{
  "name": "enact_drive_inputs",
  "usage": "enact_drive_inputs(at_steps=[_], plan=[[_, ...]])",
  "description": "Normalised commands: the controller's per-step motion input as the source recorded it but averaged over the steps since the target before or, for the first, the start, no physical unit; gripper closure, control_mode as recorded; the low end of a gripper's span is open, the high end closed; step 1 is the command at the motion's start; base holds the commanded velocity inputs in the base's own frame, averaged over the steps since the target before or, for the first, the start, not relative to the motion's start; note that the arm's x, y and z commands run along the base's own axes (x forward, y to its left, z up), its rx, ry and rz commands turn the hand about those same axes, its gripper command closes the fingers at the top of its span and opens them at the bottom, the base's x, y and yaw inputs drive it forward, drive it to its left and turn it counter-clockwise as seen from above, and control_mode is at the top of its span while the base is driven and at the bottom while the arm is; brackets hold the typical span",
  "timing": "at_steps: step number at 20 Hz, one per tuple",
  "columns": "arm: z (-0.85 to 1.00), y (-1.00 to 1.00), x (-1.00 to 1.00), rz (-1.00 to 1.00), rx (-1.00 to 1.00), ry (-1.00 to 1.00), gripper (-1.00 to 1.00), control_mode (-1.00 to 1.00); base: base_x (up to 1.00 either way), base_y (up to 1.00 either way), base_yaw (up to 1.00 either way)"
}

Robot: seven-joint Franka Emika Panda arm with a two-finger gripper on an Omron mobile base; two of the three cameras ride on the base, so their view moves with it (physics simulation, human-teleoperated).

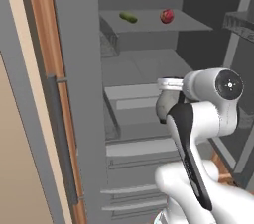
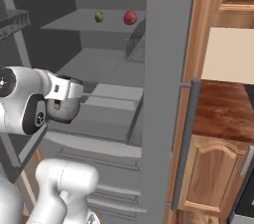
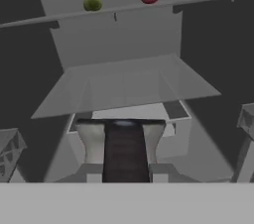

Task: Move the cucumber and peach from the second highest shelf to the top shelf to make space. Then, place the pitcher from the counter on the cleared second highest shelf.

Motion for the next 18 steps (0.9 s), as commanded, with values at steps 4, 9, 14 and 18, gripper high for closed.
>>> enact_drive_inputs(at_steps=[4,9,14,18], plan=[[0.00,0.00,0.00,0.00,0.00,0.00,1.00,1.00,0.60,0.00,-0.01],[0.00,0.00,0.00,0.00,0.00,0.00,1.00,1.00,0.57,0.03,0.00],[0.00,0.00,0.00,0.00,0.00,0.00,1.00,1.00,0.42,0.10,0.00],[0.00,0.00,0.00,0.00,0.00,0.00,1.00,1.00,0.40,0.10,0.00]])
